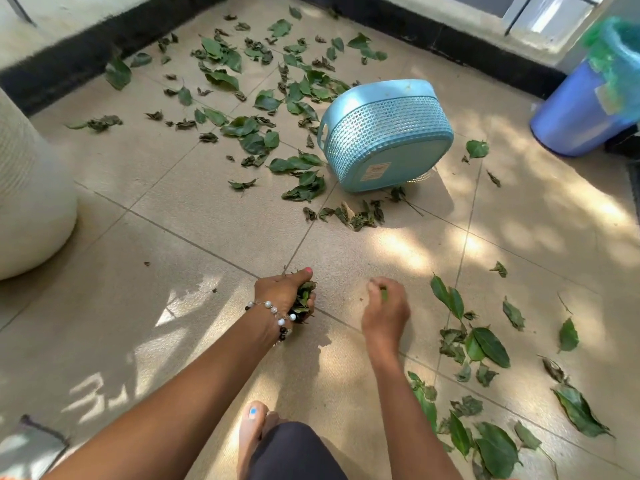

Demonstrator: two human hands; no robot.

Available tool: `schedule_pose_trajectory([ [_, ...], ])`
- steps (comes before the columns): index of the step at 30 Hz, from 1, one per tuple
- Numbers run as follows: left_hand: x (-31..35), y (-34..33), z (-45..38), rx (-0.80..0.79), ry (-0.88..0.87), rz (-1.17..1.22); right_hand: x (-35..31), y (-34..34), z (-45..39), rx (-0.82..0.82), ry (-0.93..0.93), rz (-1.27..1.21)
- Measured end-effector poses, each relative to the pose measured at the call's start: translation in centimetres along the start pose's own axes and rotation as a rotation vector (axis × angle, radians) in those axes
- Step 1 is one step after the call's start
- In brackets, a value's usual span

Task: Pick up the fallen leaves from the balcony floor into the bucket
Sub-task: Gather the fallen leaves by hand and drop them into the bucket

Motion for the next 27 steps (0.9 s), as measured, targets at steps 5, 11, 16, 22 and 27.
schedule_pose_trajectory([
  [5,1.2,-2.9,0.0,0.039,0.084,0.087,-4.4,0.3,-1.2,-0.156,-0.564,-1.266],
  [11,5.4,-6.3,4.4,0.06,0.031,0.296,-14.4,0.5,0.7,-0.311,-0.55,-1.369],
  [16,10.4,-9.2,12.8,0.142,0.033,0.299,-23.1,5.6,1.5,-0.282,-0.428,-1.237],
  [22,17.5,-16.1,27.8,0.058,-0.005,0.232,-34.7,16.5,3.2,-0.198,-0.489,-1.266],
  [27,24.6,-23.5,39.4,-0.056,-0.04,0.007,-46.5,27.8,2.1,-0.065,-0.466,-1.253],
])
Point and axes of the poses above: each hand's wrist, its own z-axis away from the middle knuckle, its own y-axis out of the back of the hand, x = y × z, the point moved 3 cm from there along -z, towards the middle knuckle, and after that the axes turned 1 degree about -x, right-handed, at the moved point
